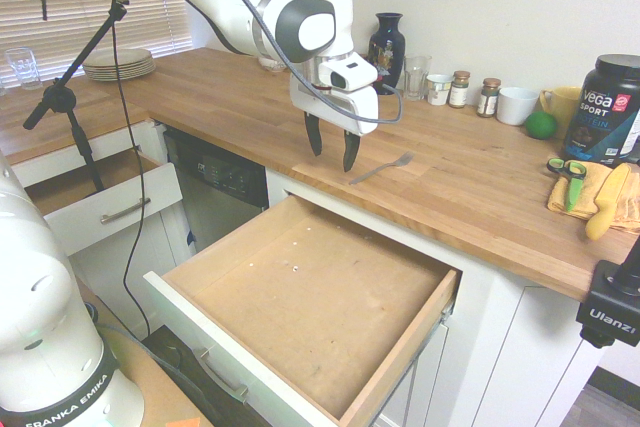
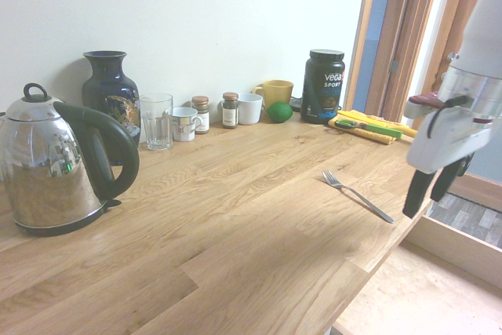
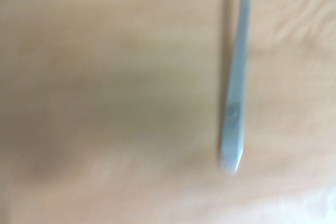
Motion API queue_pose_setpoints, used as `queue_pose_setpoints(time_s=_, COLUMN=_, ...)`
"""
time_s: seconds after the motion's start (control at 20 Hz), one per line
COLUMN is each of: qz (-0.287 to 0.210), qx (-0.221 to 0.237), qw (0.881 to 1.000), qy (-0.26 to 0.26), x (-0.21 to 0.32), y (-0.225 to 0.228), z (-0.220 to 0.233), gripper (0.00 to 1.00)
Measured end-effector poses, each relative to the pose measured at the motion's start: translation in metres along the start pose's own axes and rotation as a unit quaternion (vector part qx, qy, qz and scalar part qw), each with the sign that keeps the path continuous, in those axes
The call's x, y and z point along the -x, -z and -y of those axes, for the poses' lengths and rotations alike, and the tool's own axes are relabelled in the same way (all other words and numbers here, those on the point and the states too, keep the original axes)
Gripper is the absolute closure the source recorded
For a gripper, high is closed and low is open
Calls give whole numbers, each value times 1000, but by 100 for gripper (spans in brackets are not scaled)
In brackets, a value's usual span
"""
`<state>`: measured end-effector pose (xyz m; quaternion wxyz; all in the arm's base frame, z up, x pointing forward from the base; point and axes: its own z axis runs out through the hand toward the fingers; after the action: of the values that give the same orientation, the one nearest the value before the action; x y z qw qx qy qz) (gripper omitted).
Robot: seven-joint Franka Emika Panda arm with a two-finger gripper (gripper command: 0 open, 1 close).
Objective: Put fork in the drawer
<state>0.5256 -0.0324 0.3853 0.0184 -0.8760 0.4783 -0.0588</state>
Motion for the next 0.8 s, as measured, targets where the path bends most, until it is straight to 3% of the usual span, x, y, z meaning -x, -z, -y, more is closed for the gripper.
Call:
queue_pose_setpoints(time_s=0.25, qz=-10, qx=-3, qw=999, qy=-40, x=-35, y=-5, z=23, gripper=0)
queue_pose_setpoints(time_s=0.8, qz=0, qx=9, qw=998, qy=-59, x=-90, y=-23, z=76, gripper=0)
